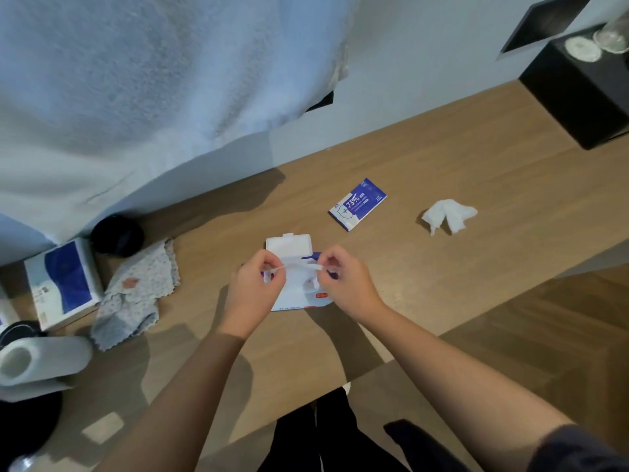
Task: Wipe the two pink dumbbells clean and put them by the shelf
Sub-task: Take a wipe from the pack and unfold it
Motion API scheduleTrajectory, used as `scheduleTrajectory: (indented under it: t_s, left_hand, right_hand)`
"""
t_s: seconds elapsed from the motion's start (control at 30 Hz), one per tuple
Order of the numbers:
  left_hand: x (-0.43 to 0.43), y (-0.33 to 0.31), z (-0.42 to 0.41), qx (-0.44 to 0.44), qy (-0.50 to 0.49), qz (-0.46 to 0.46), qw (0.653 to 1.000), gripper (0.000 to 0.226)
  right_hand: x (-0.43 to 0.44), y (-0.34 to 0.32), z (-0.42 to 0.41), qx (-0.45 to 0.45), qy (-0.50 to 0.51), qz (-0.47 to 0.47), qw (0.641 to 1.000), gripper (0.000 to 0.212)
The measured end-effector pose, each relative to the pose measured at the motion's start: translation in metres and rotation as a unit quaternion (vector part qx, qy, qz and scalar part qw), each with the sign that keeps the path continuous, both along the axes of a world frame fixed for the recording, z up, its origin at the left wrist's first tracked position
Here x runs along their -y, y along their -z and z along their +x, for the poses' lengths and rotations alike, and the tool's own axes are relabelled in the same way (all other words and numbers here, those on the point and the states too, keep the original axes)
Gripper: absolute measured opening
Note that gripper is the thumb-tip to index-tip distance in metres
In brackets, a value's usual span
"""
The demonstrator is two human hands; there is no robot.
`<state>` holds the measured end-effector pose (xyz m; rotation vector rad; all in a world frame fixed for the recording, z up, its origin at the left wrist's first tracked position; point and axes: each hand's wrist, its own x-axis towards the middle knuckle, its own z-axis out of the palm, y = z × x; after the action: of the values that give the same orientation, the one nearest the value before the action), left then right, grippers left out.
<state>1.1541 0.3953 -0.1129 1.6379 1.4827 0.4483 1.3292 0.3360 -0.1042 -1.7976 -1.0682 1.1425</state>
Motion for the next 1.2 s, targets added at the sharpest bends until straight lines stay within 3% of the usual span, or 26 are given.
scheduleTrajectory:
  t_s: [0.17,0.3,0.37,0.5,0.6,0.67,0.73,0.87,1.03,1.2]
  left_hand:
    - [0.007,-0.016,0.008,0.091,-0.043,-0.155,0.983,0.015]
    - [0.025,-0.019,0.018,0.127,-0.042,-0.222,0.966,0.007]
    - [0.039,-0.023,0.027,0.132,-0.013,-0.212,0.968,0.008]
    - [0.068,-0.035,0.044,0.121,0.094,-0.106,0.982,0.010]
    - [0.095,-0.036,0.045,0.082,0.192,-0.044,0.977,0.010]
    - [0.115,-0.036,0.042,0.061,0.265,0.006,0.962,0.010]
    - [0.138,-0.037,0.035,0.053,0.313,0.039,0.947,0.009]
    - [0.183,-0.043,0.025,0.053,0.367,0.070,0.926,0.006]
    - [0.241,-0.042,0.016,0.049,0.474,0.074,0.876,0.009]
    - [0.319,-0.038,0.003,0.033,0.591,0.061,0.804,0.014]
  right_hand:
    - [0.023,-0.009,0.002,-0.187,0.098,-0.090,0.973,0.020]
    - [0.052,-0.012,0.003,-0.356,0.156,-0.156,0.908,0.024]
    - [0.070,-0.018,0.000,-0.375,0.191,-0.165,0.892,0.018]
    - [0.107,-0.025,-0.014,-0.361,0.280,-0.173,0.872,0.020]
    - [0.139,-0.030,-0.037,-0.370,0.381,-0.126,0.838,0.020]
    - [0.162,-0.033,-0.057,-0.296,0.450,-0.076,0.839,0.023]
    - [0.185,-0.041,-0.080,-0.153,0.483,-0.065,0.860,0.028]
    - [0.230,-0.054,-0.113,0.028,0.523,-0.039,0.851,0.038]
    - [0.300,-0.051,-0.142,0.075,0.586,-0.052,0.805,0.029]
    - [0.384,-0.039,-0.180,0.069,0.677,-0.109,0.725,0.036]
